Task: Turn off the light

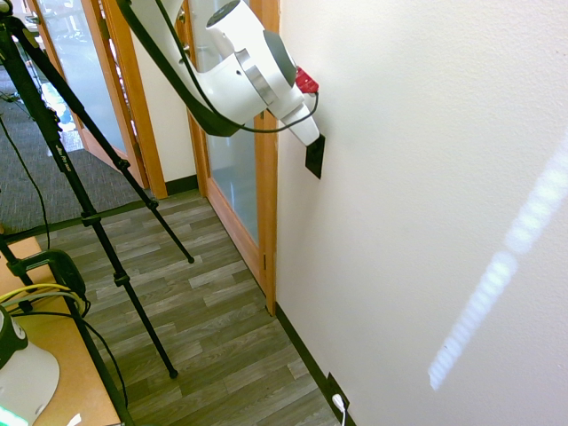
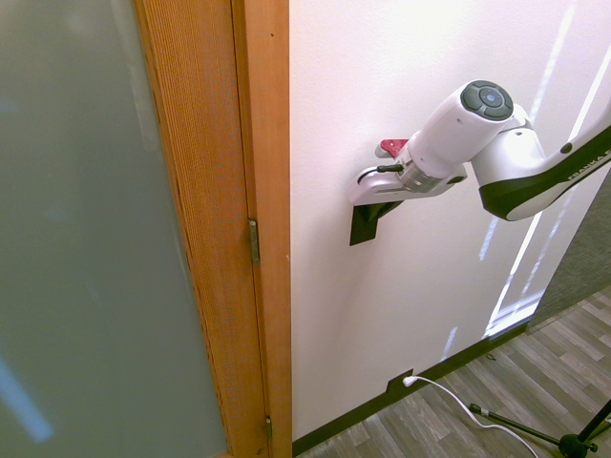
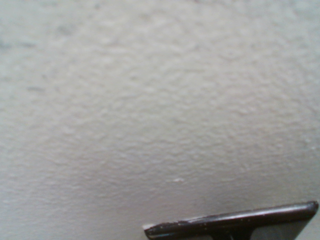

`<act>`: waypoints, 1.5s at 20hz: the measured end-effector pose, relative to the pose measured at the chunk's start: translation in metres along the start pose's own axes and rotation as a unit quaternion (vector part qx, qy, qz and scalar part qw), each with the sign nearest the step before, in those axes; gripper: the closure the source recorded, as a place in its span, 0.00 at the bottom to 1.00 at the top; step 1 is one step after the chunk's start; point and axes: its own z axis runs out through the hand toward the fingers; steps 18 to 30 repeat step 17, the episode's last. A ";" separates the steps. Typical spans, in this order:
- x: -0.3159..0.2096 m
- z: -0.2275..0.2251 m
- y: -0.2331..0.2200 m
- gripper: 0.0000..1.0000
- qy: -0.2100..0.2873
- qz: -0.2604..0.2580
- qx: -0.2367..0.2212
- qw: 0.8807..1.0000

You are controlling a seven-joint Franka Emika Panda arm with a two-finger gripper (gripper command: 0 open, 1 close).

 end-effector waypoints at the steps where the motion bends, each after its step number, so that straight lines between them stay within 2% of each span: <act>1: 0.000 0.000 0.000 1.00 0.000 0.000 0.001 1.000; 9: -0.010 0.016 0.001 1.00 0.000 -0.004 -0.018 1.000; 10: -0.010 0.015 0.001 0.00 -0.002 -0.004 -0.017 1.000; 14: -0.002 0.013 0.011 0.00 -0.018 -0.014 0.004 1.000; 17: 0.008 0.002 0.038 0.00 -0.013 -0.017 0.008 1.000; 30: 0.008 0.002 0.038 0.00 -0.013 -0.017 0.008 1.000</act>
